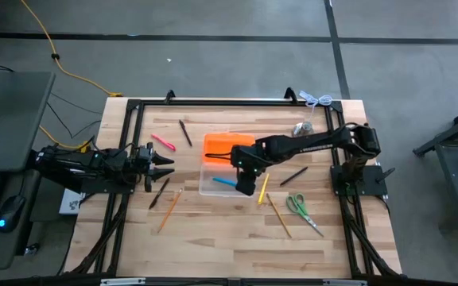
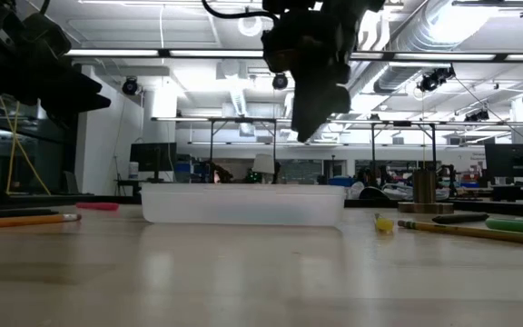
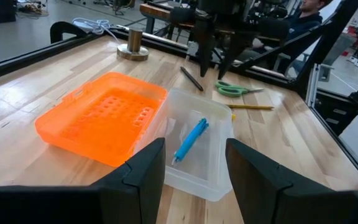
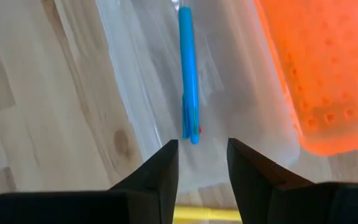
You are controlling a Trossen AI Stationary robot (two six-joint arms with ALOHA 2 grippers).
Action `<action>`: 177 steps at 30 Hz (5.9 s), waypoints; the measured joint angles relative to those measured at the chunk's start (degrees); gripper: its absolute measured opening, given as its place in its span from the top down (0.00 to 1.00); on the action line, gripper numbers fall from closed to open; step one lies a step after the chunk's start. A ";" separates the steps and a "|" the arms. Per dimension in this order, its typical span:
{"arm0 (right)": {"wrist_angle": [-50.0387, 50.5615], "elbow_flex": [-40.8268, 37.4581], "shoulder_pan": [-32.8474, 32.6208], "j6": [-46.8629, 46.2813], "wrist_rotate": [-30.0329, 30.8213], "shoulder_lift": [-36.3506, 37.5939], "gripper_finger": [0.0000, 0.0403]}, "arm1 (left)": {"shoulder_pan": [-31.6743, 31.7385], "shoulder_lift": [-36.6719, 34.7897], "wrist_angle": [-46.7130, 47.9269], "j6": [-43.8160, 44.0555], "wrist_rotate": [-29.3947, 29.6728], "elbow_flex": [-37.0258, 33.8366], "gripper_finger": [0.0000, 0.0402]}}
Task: Pick & place school supplies into a supply box
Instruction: Put the yellow pen into the orange supply box
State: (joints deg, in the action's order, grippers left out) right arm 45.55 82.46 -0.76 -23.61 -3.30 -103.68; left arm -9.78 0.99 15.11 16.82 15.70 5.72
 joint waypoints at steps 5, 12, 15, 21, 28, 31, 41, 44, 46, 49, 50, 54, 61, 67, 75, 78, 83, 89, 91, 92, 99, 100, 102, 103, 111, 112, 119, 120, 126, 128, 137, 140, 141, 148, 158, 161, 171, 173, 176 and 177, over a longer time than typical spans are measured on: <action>4.14 0.00 -1.14 -0.22 0.41 0.00 0.72 | 0.00 -0.01 0.02 -0.01 0.01 0.00 0.50; 8.01 0.00 -2.99 -0.48 1.52 0.00 0.72 | 0.00 -0.01 0.02 0.00 0.02 0.00 0.50; 9.47 0.00 -3.65 -0.44 1.52 0.00 0.72 | 0.00 0.00 0.02 0.00 0.02 0.00 0.50; 12.41 0.00 -4.99 -0.40 1.56 0.00 0.72 | 0.01 -0.01 0.02 0.00 0.02 0.00 0.50; 15.12 0.00 -6.45 0.49 1.67 0.00 0.72 | 0.01 -0.01 0.02 0.00 0.02 0.00 0.50; 15.32 0.00 -7.06 0.47 1.67 0.00 0.72 | 0.00 0.00 0.02 0.00 0.02 0.00 0.50; 16.57 -0.02 -7.56 -4.52 5.36 0.00 0.72 | 0.00 0.00 0.02 0.00 0.02 0.00 0.50; 16.56 -0.02 -7.60 -4.90 5.26 0.00 0.72 | 0.01 -0.01 0.02 0.00 0.02 0.00 0.50; 16.57 -0.02 -7.59 -5.52 4.89 0.00 0.72 | 0.00 0.00 0.02 0.00 0.02 0.00 0.50; 16.59 -0.02 -7.25 -7.76 4.48 0.00 0.72 | 0.01 0.00 0.02 0.00 0.02 0.00 0.50; 16.65 -0.02 -7.12 -8.43 4.41 0.00 0.72 | 0.00 0.00 0.02 0.00 0.02 0.00 0.50; 17.31 -0.02 -6.70 -9.92 4.25 0.00 0.72 | 0.01 0.00 0.04 0.00 0.02 0.00 0.50; 20.47 -0.02 -6.28 -12.33 4.39 0.00 0.72 | 0.00 0.00 0.04 0.00 0.01 0.00 0.50; 22.36 -0.02 -5.48 -14.32 4.23 0.00 0.72 | 0.01 0.00 0.04 0.00 0.00 0.00 0.50; 24.76 -0.02 -3.25 -18.00 3.46 -0.02 0.72 | 0.01 -0.01 0.07 0.00 0.00 0.00 0.50; 25.49 -0.02 -2.18 -19.05 2.38 -0.02 0.72 | 0.02 -0.02 0.07 0.00 0.00 0.00 0.50; 27.98 -0.04 -0.31 -21.14 2.01 -0.02 0.72 | 0.01 0.00 0.07 0.00 0.00 0.00 0.50; 31.64 -0.11 1.67 -21.16 1.91 -0.02 0.72 | 0.00 -0.02 0.07 0.00 0.00 0.00 0.50; 31.64 -0.48 2.38 -21.12 1.91 0.18 0.72 | 0.00 0.00 0.07 0.00 0.00 0.00 0.50; 31.56 -1.15 2.72 -21.16 1.90 0.74 0.72 | 0.00 0.00 0.07 0.00 0.00 0.00 0.50; 27.51 -11.32 5.37 -25.21 0.21 9.14 0.72 | 0.01 -0.02 0.09 0.00 -0.04 0.00 0.50; 26.26 -13.43 5.61 -26.56 0.30 11.30 0.72 | 0.00 -0.02 0.09 0.00 -0.02 0.00 0.50; 24.35 -17.40 6.15 -29.80 -0.20 15.44 0.72 | 0.01 -0.02 0.09 0.00 -0.02 0.00 0.50; 23.60 -19.28 6.37 -31.62 -0.30 17.70 0.72 | 0.00 -0.02 0.09 0.00 -0.02 0.00 0.50; 19.93 -29.47 6.10 -45.23 0.94 33.95 0.72 | 0.02 -0.02 0.09 0.00 -0.02 0.00 0.50; 19.56 -30.35 6.10 -46.58 0.88 35.44 0.72 | 0.00 -0.02 0.08 0.00 -0.02 0.00 0.50; 16.30 -35.10 6.08 -52.47 0.81 41.55 0.72 | 0.01 -0.02 0.09 0.00 -0.02 0.00 0.50; 15.59 -35.76 6.08 -53.76 0.80 41.70 0.72 | 0.00 -0.02 0.08 0.00 -0.02 0.00 0.50; 6.79 -41.03 6.08 -58.17 -0.55 41.86 0.72 | 0.00 -0.02 0.09 0.00 0.00 0.00 0.50; 1.92 -43.51 6.08 -59.24 -1.58 41.86 0.72 | 0.02 -0.02 0.07 0.02 0.00 0.00 0.50; -11.26 -49.27 6.06 -62.10 0.39 41.86 0.72 | 0.02 -0.02 0.07 0.00 0.02 0.00 0.50; -11.69 -49.07 6.08 -61.49 1.51 41.86 0.72 | 0.01 -0.02 0.07 0.00 0.09 0.00 0.50; -11.68 -49.05 6.08 -61.16 1.52 41.86 0.72 | 0.00 -0.02 0.07 0.00 0.26 0.00 0.50; -11.60 -49.03 6.08 -52.34 3.52 41.86 0.72 | 0.00 -0.02 0.07 0.00 0.41 -0.02 0.50; -14.00 -48.98 6.08 -30.30 5.52 41.83 0.72 | 0.01 -0.02 0.07 0.00 0.48 -0.02 0.50; -13.96 -48.98 6.08 -21.72 5.04 41.83 0.72 | 0.00 -0.02 0.07 0.00 0.54 -0.02 0.50; -14.22 -48.98 6.08 8.95 -4.80 41.83 0.72 | 0.00 -0.02 0.07 0.00 0.55 -0.02 0.50; -14.20 -48.98 6.07 12.78 -5.91 41.83 0.72 | 0.00 -0.02 0.07 0.00 0.55 -0.02 0.50; -14.20 -48.98 6.07 14.66 -6.18 41.83 0.72 | 0.00 -0.02 0.07 0.00 0.55 -0.02 0.50; -14.20 -48.98 6.06 14.68 -6.15 41.83 0.72 | 0.02 -0.02 0.07 0.00 0.55 -0.02 0.50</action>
State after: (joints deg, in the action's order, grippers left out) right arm 31.35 33.47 5.31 -8.93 -9.45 -61.84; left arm -9.76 0.97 15.18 16.82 16.25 5.69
